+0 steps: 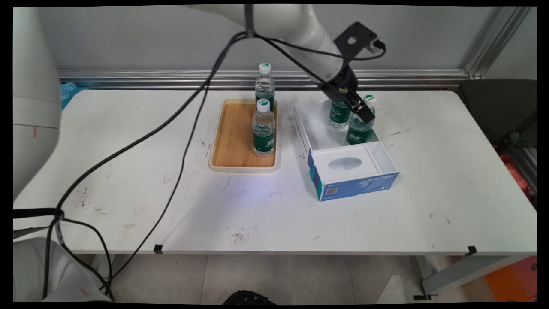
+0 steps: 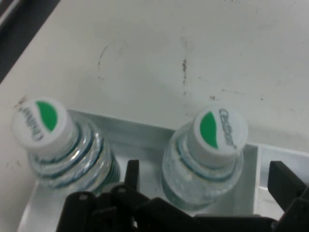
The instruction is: Pick up the green bottle from the white box, then place the picked object on the tray
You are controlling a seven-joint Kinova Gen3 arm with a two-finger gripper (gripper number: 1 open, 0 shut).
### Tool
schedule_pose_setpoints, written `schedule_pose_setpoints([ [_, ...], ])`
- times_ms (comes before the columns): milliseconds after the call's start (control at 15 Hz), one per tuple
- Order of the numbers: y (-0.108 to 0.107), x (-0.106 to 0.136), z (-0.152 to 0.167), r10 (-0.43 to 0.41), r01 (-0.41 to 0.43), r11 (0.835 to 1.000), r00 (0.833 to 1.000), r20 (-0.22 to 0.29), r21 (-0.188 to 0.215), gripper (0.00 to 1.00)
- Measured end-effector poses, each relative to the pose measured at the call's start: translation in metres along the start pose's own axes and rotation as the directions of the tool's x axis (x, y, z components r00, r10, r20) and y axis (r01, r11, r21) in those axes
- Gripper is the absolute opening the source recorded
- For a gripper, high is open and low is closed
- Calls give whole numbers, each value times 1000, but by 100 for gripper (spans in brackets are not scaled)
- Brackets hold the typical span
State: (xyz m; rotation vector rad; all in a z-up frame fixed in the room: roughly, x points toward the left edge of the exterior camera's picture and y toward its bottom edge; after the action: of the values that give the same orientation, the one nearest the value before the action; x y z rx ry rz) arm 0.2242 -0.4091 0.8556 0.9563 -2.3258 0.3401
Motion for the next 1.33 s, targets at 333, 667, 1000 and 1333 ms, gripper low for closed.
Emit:
schedule_pose_setpoints([
  [333, -1, 5, 29, 18, -18, 1000, 1000, 7, -12, 100],
  [667, -2, 7, 43, 31, -31, 999, 999, 10, -16, 100],
  [1000, -3, 9, 45, 39, -39, 999, 999, 8, -17, 0],
  [1333, -3, 13, 27, 27, -27, 1000, 1000, -15, -13, 0],
])
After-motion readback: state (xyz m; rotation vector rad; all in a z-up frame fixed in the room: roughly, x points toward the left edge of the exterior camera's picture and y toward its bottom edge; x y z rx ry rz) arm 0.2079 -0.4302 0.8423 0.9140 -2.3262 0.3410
